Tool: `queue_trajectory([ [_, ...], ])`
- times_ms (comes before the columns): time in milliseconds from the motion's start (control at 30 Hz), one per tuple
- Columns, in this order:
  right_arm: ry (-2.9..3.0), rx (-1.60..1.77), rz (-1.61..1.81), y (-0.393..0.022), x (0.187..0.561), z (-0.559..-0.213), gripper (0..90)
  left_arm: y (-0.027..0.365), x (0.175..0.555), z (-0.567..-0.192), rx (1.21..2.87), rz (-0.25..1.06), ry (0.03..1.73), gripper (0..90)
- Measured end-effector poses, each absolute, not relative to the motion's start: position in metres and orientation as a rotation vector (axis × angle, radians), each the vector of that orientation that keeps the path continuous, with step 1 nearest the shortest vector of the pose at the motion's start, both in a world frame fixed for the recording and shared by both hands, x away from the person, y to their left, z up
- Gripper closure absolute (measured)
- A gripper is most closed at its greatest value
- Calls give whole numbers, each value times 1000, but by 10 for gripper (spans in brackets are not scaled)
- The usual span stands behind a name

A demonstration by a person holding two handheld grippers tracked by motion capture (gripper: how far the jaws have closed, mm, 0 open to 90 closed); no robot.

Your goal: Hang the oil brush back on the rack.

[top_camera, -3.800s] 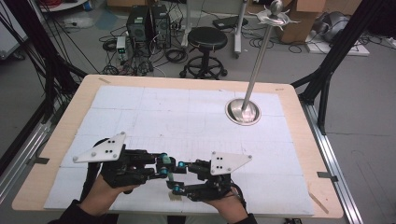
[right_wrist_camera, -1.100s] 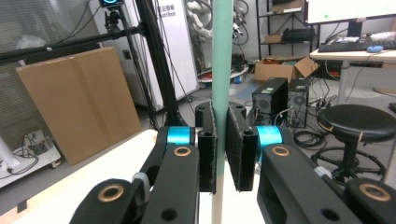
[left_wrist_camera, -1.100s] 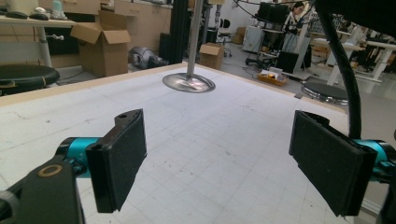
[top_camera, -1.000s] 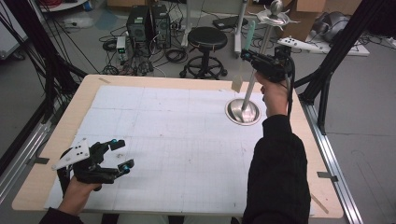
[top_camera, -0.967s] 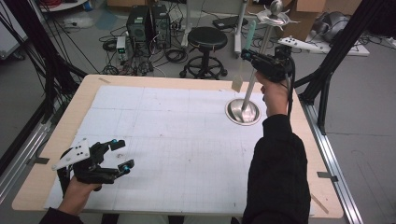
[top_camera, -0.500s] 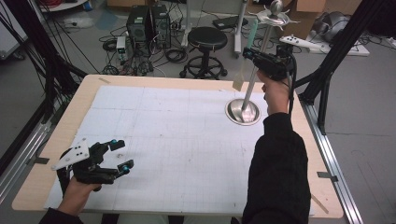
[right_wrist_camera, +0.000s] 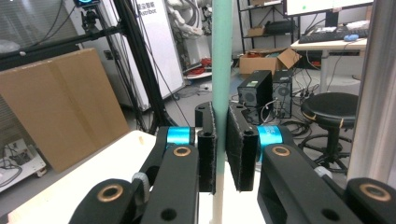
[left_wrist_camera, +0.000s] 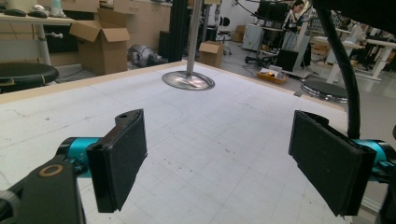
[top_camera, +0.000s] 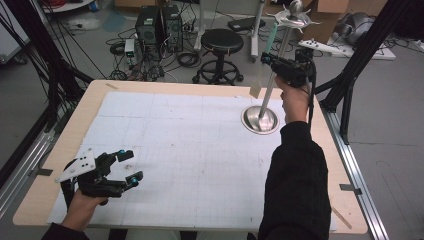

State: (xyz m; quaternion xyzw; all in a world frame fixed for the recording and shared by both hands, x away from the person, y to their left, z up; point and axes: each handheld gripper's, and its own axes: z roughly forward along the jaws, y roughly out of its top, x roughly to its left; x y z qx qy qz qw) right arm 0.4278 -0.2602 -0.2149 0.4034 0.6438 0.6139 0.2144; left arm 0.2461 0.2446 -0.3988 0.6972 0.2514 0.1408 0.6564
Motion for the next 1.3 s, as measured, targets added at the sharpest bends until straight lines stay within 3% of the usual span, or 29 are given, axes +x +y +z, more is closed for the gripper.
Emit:
queue_trajectory([
  [300, 1769, 1139, 1678, -260, 427, -215, 812, 245, 246, -399, 1580, 319, 574, 198],
  [367, 1756, 1160, 1690, -260, 426, -217, 674, 245, 246, -399, 1582, 320, 572, 198],
  [533, 1744, 1155, 1624, -261, 414, -224, 500, 245, 246, -400, 1582, 321, 580, 197],
  [600, 1719, 1163, 1578, -262, 404, -231, 423, 245, 246, -401, 1574, 321, 589, 196],
  [833, 1769, 1153, 1481, -267, 357, -275, 296, 247, 246, -403, 1542, 317, 619, 195],
  [1100, 1813, 1113, 1502, -264, 295, -328, 206, 247, 244, -403, 1510, 310, 637, 195],
  [1300, 1859, 1059, 1445, -264, 254, -363, 189, 248, 245, -403, 1498, 312, 650, 195],
])
